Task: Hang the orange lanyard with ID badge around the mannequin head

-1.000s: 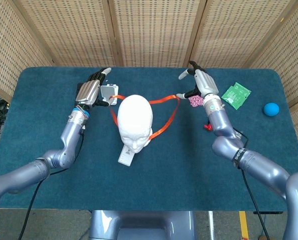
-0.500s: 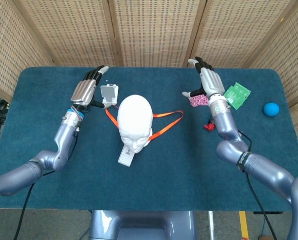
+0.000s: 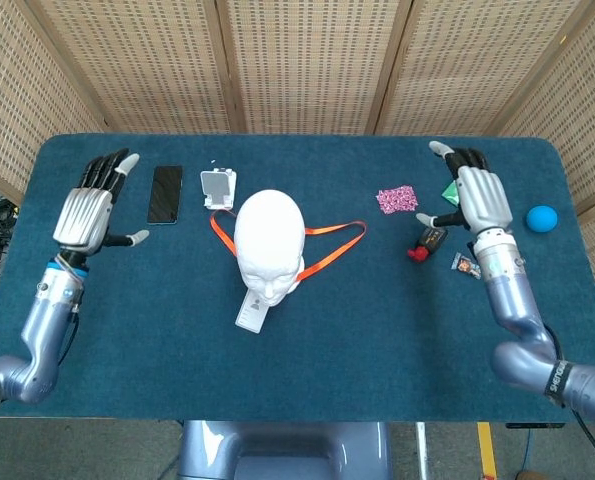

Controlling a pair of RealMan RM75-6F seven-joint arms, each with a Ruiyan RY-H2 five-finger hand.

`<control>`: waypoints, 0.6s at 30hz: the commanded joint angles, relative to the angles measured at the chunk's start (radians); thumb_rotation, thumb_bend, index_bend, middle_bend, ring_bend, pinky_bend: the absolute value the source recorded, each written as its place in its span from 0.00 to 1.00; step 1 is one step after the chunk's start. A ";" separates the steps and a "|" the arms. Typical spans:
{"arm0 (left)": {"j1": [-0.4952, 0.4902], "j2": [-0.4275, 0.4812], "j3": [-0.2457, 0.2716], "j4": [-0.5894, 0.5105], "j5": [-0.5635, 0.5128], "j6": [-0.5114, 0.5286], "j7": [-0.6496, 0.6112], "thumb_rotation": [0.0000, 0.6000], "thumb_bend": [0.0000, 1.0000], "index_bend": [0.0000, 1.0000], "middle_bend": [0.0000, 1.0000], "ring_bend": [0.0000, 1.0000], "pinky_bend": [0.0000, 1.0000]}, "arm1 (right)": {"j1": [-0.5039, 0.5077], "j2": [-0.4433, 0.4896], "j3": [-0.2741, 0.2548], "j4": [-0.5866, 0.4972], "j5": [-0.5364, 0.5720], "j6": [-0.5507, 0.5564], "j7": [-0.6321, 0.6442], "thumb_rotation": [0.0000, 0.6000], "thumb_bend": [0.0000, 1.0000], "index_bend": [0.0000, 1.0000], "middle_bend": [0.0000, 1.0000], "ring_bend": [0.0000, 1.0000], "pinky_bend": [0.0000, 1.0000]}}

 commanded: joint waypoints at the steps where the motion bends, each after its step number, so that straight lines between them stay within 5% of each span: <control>1: 0.128 0.090 0.074 -0.141 0.035 0.125 0.104 1.00 0.00 0.00 0.00 0.00 0.00 | -0.083 0.040 -0.069 -0.082 -0.092 0.071 -0.017 1.00 0.45 0.15 0.62 0.56 0.59; 7: 0.252 0.125 0.121 -0.244 0.007 0.238 0.184 1.00 0.00 0.00 0.00 0.00 0.00 | -0.163 0.048 -0.167 -0.149 -0.206 0.113 -0.056 1.00 0.74 0.14 0.76 0.74 0.84; 18: 0.342 0.137 0.145 -0.274 0.018 0.286 0.181 1.00 0.00 0.00 0.00 0.00 0.00 | -0.206 0.023 -0.325 -0.238 -0.397 0.035 -0.122 1.00 0.84 0.19 0.80 0.79 0.91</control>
